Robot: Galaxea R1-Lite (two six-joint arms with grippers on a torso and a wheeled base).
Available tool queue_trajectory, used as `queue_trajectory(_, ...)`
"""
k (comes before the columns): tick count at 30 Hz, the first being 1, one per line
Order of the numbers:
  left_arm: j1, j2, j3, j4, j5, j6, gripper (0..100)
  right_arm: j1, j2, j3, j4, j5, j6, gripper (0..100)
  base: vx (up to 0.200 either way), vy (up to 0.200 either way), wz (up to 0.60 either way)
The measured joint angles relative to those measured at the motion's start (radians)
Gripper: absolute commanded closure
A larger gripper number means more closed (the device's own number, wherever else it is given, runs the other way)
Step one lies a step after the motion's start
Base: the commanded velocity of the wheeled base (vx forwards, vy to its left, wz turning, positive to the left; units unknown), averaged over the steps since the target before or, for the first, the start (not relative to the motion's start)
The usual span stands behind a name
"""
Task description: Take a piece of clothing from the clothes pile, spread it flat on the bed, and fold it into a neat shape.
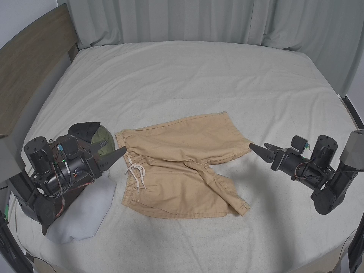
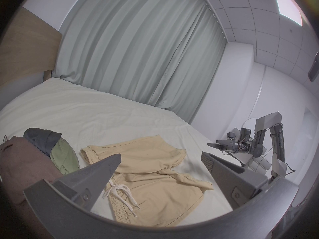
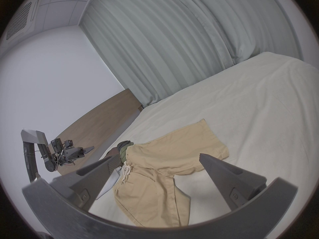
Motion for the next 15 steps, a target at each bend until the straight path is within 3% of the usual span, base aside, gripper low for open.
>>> queue_trajectory(10, 0.009, -0.017, 0.035, -0.002, -0.092, 0.025, 0, 0.001, -0.052, 0.043, 0.001, 0.01, -0.006, 0, 0.0, 0.0, 0.0)
queue_trajectory(15, 0.021, -0.027, 0.066, -0.001, -0.141, 0.149, 0, 0.001, -0.063, 0.08, 0.003, 0.033, -0.053, 0, 0.0, 0.0, 0.0)
